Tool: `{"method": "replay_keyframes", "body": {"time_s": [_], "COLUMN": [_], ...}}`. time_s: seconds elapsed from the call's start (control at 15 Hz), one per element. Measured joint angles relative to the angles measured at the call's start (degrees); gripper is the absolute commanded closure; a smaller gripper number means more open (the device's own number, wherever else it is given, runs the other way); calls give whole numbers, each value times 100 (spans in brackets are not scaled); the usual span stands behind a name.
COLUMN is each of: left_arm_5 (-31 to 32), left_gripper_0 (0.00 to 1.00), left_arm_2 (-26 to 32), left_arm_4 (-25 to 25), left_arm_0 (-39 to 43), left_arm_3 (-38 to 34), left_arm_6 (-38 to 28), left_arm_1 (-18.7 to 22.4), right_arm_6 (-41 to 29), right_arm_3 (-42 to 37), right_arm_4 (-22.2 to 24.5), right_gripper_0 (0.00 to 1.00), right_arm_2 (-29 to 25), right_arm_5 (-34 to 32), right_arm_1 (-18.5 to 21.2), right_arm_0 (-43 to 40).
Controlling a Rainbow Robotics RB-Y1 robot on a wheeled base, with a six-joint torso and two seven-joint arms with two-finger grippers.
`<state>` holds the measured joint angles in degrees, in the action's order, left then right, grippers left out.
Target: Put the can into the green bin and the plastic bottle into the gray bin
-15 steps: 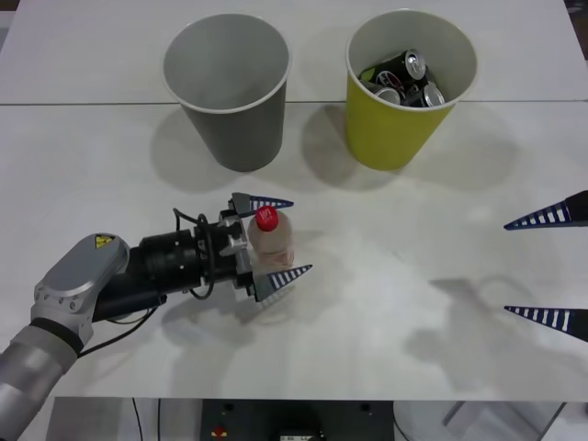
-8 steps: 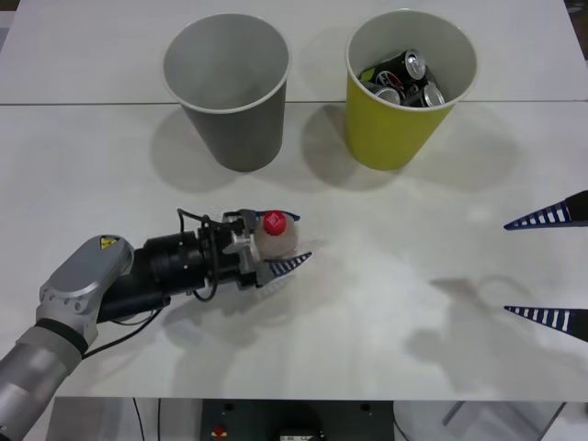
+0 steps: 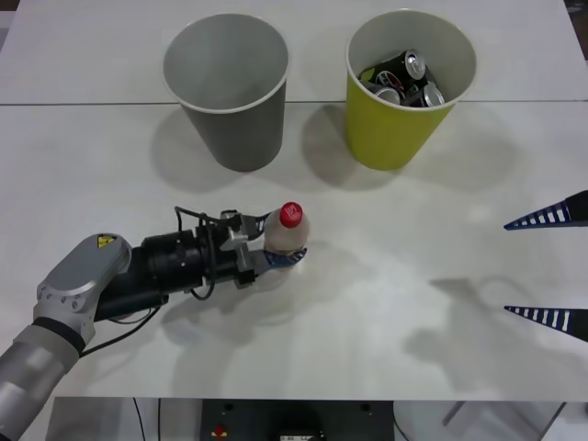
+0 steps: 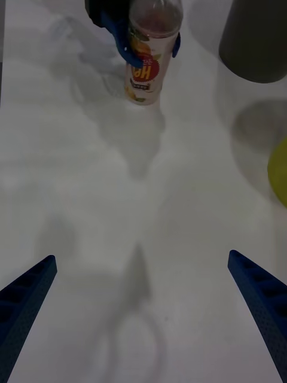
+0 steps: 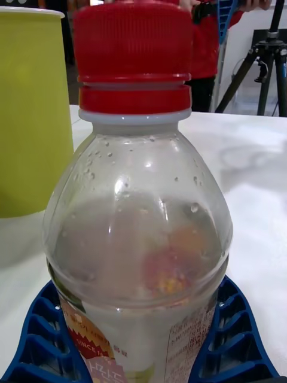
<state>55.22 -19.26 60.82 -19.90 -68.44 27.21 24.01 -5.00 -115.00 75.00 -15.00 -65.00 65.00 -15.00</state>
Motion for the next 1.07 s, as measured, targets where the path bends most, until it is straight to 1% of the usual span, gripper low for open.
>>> {"method": "replay_keyframes", "body": {"time_s": [0.2, 0.4, 0.73, 0.8, 0.87, 0.93, 1.0, 1.07], "left_arm_5": [73, 75, 75, 75, 84, 119, 212, 364], "left_gripper_0": [100, 100, 98, 97, 97, 97, 97, 98], "left_arm_2": [17, 330, 827, 952, 1155, 1404, 1661, 1905], "left_arm_4": [-232, -306, -231, -61, 300, 836, 1523, 2061], "left_arm_0": [-115, -130, -82, 15, 196, 417, 660, 894], "left_arm_3": [-41, -217, -328, -468, -777, -1212, -1785, -2316], "left_arm_6": [-230, -880, -2064, -2324, -2710, -3224, -3822, -4326], "left_arm_1": [240, 551, 1243, 1361, 1479, 1565, 1624, 1661], "right_arm_6": [0, 0, 0, 0, 0, 0, 0, 0], "right_arm_3": [0, 0, 0, 0, 0, 0, 0, 0], "right_arm_4": [0, 0, 0, 0, 0, 0, 0, 0], "right_gripper_0": [0, 0, 0, 0, 0, 0, 0, 0], "right_arm_2": [0, 0, 0, 0, 0, 0, 0, 0], "right_arm_5": [0, 0, 0, 0, 0, 0, 0, 0], "right_arm_1": [0, 0, 0, 0, 0, 0, 0, 0], "right_arm_0": [0, 0, 0, 0, 0, 0, 0, 0]}}
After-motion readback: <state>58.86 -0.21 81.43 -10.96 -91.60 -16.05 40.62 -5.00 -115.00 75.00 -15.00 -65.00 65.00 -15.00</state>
